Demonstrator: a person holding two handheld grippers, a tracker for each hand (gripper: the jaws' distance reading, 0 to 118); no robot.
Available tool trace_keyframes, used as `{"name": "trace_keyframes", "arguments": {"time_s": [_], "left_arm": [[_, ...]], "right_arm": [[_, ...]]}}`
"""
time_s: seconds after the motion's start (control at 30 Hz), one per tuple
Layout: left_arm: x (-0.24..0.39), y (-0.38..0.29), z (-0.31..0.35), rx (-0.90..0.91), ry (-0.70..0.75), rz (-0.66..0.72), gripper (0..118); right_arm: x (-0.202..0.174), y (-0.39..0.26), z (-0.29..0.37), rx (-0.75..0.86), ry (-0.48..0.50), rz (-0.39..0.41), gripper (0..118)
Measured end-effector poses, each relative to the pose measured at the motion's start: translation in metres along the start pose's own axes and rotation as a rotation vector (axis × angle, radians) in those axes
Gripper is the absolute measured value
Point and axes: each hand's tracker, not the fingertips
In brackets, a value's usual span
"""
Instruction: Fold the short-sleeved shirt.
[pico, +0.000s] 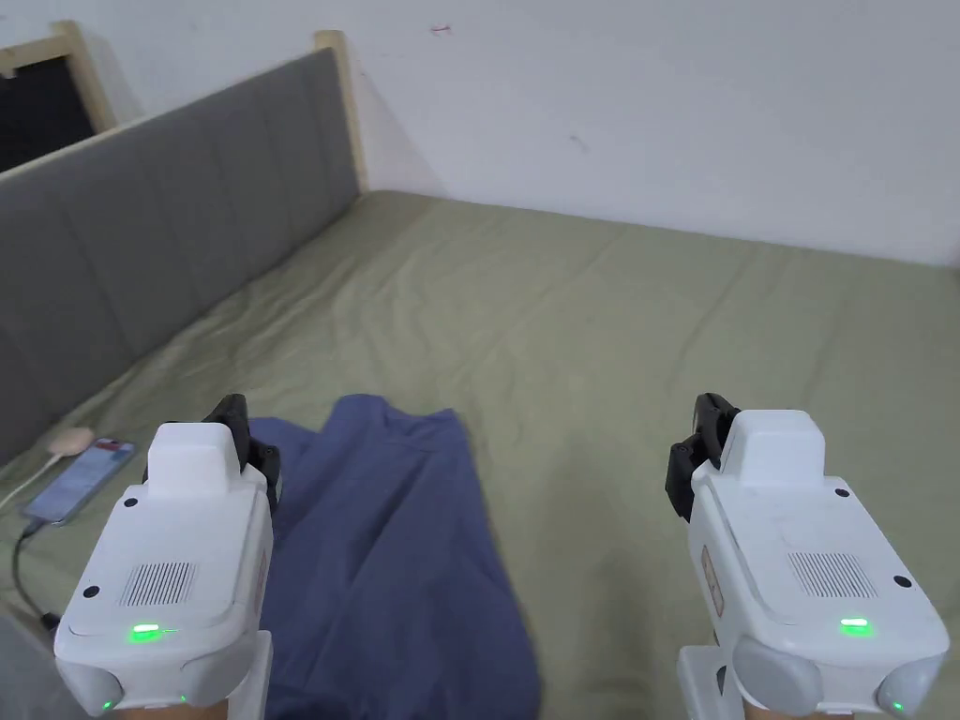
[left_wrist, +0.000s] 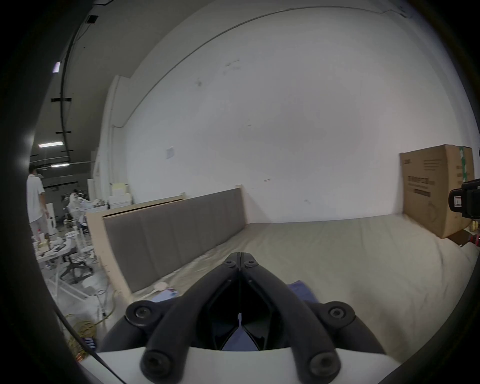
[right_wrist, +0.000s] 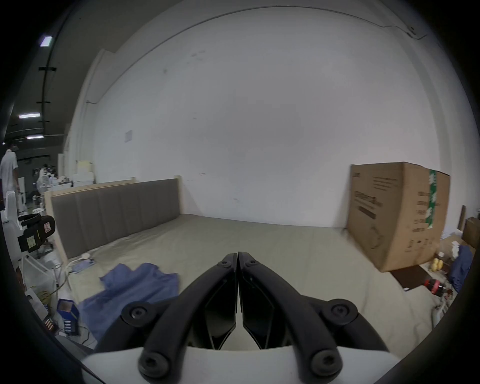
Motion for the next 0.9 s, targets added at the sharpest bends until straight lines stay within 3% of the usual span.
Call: {"name": "trace_keyframes", "arguments": {"time_s": [0.2,0.33,0.6,0.9], "left_arm": [[-0.052,-0.010,0.010,-0.045,0.079,0.000,0],[-0.065,-0.016,0.011,-0.075,0.098,0.004,0],[-0.054,-0.026,-0.025,-0.226,-0.017,0.062,0],[0.004,-0.055,-0.130,-0.583,-0.258,0.114,0]], "right_arm": [[-0.054,-0.001,-0.012,-0.002,0.106,-0.001,0],[-0.070,-0.003,-0.015,-0.008,0.142,0.011,0],[-0.058,-0.006,-0.019,-0.017,0.125,0.029,0],[-0.018,-0.013,-0.029,-0.050,0.029,0.042,0]]}}
